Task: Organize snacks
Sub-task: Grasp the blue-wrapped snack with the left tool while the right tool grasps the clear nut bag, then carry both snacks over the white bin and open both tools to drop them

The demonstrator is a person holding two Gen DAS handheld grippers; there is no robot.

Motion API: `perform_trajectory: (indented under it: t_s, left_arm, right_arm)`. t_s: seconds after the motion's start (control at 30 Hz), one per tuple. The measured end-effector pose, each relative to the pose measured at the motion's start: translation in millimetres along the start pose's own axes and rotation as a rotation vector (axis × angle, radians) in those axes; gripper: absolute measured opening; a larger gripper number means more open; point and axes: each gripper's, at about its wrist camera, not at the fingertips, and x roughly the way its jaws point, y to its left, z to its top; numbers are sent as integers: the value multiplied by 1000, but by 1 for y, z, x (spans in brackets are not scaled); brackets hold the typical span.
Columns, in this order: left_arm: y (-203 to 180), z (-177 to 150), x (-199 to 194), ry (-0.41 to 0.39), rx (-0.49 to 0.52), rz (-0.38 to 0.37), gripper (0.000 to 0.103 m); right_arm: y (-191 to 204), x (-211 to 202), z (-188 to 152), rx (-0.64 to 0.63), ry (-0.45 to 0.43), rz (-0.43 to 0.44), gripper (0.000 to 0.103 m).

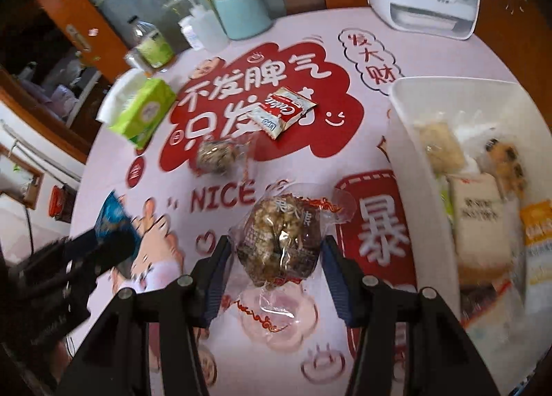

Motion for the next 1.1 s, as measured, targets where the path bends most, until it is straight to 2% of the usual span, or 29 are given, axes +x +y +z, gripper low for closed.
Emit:
perform_trajectory:
  t_s: [0.27, 0.63, 0.73, 0.83, 1.1]
  left_arm:
    - [-74, 7, -45, -68, 117, -72, 38]
    - [-199, 40, -86, -175, 270, -204, 38]
    - [-229, 49, -93, -216, 308, -207, 38]
    - [-256, 54, -97, -262, 347, -179, 39]
    - [-299, 62, -80, -255, 395, -152, 39]
  right_arm:
    - [-25, -79, -31, 14, -108, 14, 52]
    - [-86, -170, -40, 86, -318, -88, 52]
    - [-102, -184, -39, 106, -353, -111, 52]
    - [-119, -195, -39, 124, -380, -127, 52]
    - [-155, -198, -32, 155, -392, -179, 53]
